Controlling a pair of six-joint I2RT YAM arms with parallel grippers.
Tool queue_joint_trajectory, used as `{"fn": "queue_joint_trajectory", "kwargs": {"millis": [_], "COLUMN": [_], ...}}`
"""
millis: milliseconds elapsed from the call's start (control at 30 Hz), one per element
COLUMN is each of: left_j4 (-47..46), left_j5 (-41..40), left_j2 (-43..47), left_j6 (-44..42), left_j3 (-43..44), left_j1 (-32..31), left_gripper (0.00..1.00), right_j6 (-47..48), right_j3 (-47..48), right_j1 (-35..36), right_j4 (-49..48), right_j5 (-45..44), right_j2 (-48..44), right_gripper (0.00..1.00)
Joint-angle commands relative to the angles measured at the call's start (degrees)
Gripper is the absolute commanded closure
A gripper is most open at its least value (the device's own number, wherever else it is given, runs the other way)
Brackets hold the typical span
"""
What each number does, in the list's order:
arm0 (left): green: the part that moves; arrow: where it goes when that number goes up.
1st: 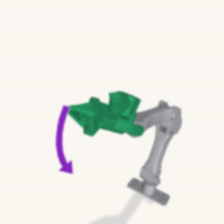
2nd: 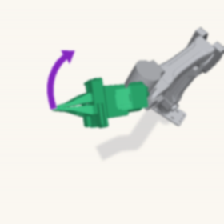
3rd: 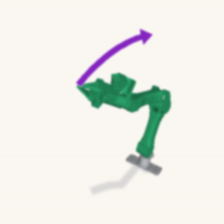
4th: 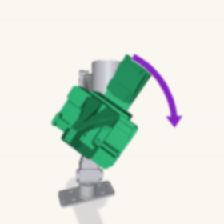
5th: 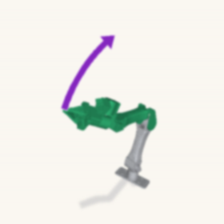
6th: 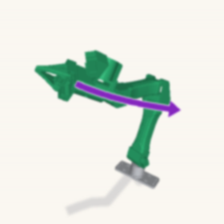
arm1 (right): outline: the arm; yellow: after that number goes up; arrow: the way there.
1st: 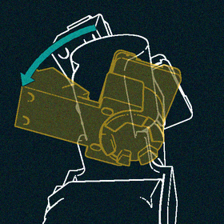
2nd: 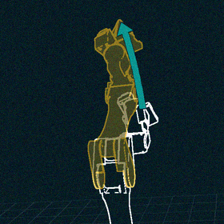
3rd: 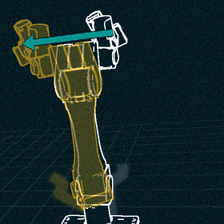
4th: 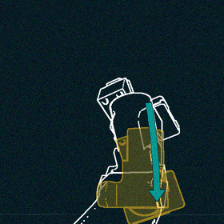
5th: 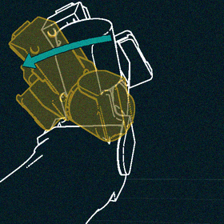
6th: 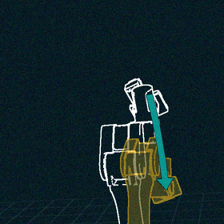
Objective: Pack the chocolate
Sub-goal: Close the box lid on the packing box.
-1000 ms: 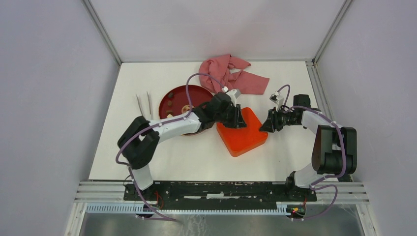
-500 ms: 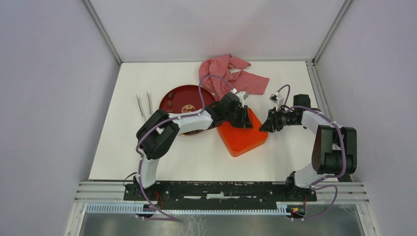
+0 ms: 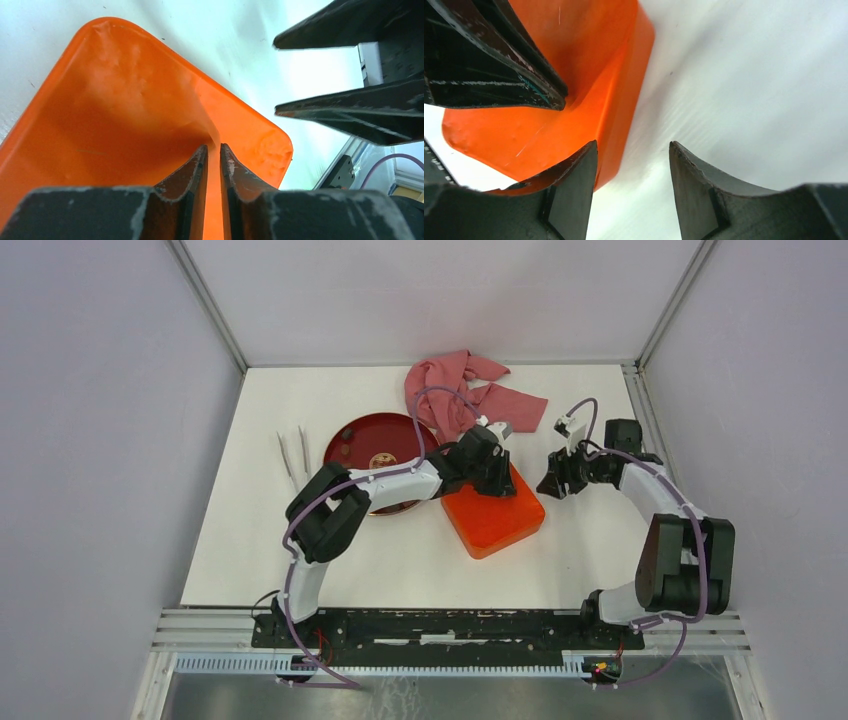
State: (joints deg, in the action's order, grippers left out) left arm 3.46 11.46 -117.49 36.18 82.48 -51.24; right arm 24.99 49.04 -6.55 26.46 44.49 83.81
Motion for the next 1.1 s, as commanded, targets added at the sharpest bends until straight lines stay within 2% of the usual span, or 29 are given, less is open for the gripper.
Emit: {"fn": "queue_joint_trajectory", "kwargs": {"millis": [0, 133, 300, 467, 633, 800, 933, 1067], "left_j4": [11.6, 11.9, 11.9, 11.9, 11.5, 10.7, 9.4, 8.3], "left_j5": [-6.4, -5.8, -4.3, -3.5, -2.4, -1.3, -0.2, 0.5], "left_j2": [-4.8, -5.3, -6.0, -6.7, -7.2, -7.5, -7.7, -7.2], "left_j6": [-5.8, -6.1, -6.3, -6.4, -6.2, -6.1, -5.7, -5.5], "left_j3": [-0.3, 0.4, 0.9, 0.9, 1.2, 0.7, -0.6, -1.2], "left_j1": [-0.3, -0.3, -0.3, -0.3, -0.4, -0.3, -0.3, -0.2], "left_gripper": [0.77, 0.77, 0.77, 0.78, 0.78, 0.78, 0.78, 0.78], "right_j6": [4.5, 15.5, 29.2, 34.6, 32.7, 28.6, 26.3, 25.3], "right_j3": [5.3, 8.5, 13.0, 17.0, 7.5, -7.9, -9.6, -8.1], "right_j1": [-0.3, -0.2, 0.5, 3.8, 9.3, 11.1, 11.1, 11.1], "right_j4": [0.7, 6.0, 14.0, 21.9, 18.1, 6.9, 6.3, 6.8], "right_j5": [-3.2, 2.8, 4.1, 2.8, -3.2, -13.9, -19.8, -16.4], "right_j2": [-4.1, -7.6, -11.3, -11.6, -11.0, -8.2, -2.6, -5.2], "right_gripper": [0.39, 0.42, 0.68, 0.83, 0.87, 0.88, 0.9, 0.87]}}
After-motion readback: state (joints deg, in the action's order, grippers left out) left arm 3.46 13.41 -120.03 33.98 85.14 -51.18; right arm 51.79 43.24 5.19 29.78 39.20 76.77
